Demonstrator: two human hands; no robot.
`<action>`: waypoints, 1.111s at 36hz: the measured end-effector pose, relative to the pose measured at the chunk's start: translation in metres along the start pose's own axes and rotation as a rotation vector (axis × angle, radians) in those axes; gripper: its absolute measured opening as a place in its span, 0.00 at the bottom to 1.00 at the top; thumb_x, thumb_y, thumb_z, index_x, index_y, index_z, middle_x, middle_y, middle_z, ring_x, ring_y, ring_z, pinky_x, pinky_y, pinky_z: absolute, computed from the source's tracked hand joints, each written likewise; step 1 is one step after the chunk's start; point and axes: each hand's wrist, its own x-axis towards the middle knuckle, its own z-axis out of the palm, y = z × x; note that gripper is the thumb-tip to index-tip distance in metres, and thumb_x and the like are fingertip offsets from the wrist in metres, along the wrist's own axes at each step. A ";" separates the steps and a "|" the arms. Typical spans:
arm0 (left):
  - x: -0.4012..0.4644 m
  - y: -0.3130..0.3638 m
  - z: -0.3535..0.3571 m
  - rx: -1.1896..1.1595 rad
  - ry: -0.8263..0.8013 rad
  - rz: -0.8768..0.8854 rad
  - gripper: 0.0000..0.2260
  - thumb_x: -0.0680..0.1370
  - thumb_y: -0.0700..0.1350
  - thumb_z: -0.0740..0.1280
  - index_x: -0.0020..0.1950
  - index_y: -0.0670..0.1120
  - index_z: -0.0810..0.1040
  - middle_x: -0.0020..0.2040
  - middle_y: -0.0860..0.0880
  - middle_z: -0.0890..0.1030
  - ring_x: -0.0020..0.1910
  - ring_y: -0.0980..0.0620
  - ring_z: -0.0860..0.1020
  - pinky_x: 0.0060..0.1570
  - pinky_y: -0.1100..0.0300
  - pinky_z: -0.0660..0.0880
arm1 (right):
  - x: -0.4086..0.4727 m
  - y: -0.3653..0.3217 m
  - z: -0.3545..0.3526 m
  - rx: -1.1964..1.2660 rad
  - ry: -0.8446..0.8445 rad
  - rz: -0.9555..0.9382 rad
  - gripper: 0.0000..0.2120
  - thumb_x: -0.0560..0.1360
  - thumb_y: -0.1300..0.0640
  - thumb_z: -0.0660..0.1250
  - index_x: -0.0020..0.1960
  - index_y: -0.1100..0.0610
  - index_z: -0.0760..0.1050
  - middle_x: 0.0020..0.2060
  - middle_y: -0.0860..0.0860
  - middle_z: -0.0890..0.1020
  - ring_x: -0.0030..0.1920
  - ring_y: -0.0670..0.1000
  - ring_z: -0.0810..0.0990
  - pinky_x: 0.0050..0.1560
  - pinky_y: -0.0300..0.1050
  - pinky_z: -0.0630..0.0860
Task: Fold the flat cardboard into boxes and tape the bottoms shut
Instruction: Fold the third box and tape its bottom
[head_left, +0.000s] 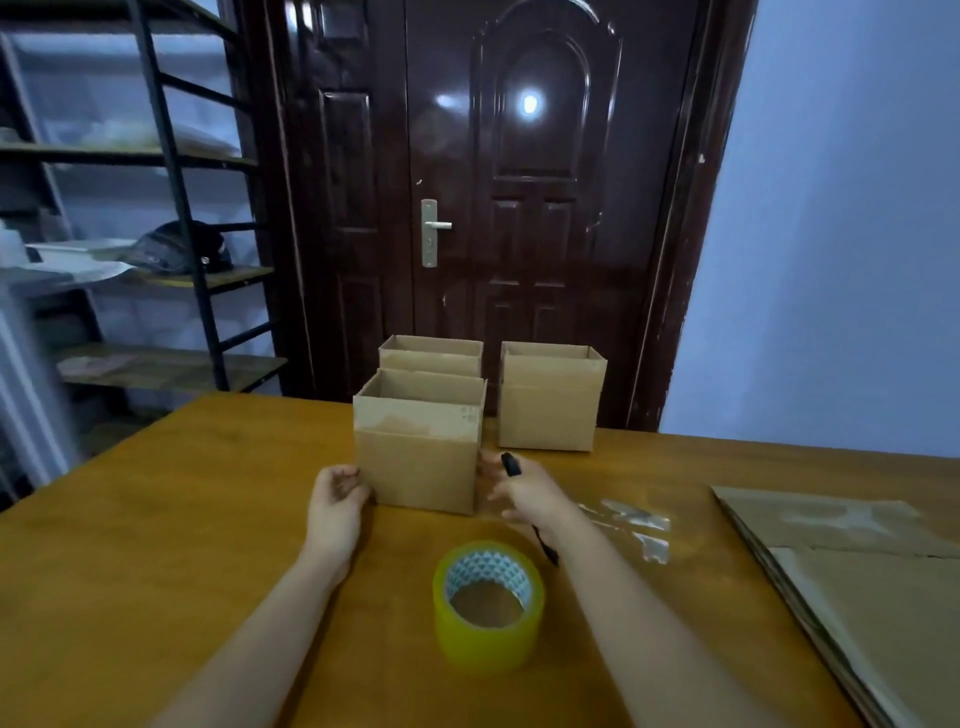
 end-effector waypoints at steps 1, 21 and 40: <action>0.002 0.000 0.000 0.005 0.023 0.005 0.08 0.79 0.36 0.62 0.54 0.46 0.71 0.56 0.41 0.77 0.56 0.42 0.75 0.58 0.46 0.74 | 0.003 -0.001 0.003 -0.022 -0.012 -0.016 0.27 0.76 0.70 0.58 0.71 0.51 0.68 0.66 0.51 0.73 0.61 0.51 0.73 0.52 0.44 0.72; 0.016 -0.005 0.009 0.036 0.219 0.055 0.20 0.78 0.37 0.62 0.70 0.45 0.66 0.67 0.46 0.71 0.64 0.48 0.70 0.61 0.56 0.67 | 0.030 0.001 0.028 -0.324 -0.231 -0.062 0.35 0.77 0.69 0.57 0.77 0.43 0.52 0.73 0.50 0.66 0.64 0.48 0.72 0.43 0.33 0.70; 0.016 -0.002 0.012 -0.029 0.246 0.029 0.27 0.79 0.41 0.62 0.76 0.48 0.58 0.73 0.47 0.66 0.70 0.46 0.66 0.67 0.52 0.64 | 0.034 0.005 0.030 -0.505 -0.283 -0.132 0.36 0.76 0.69 0.58 0.78 0.46 0.52 0.75 0.47 0.60 0.68 0.50 0.68 0.59 0.40 0.71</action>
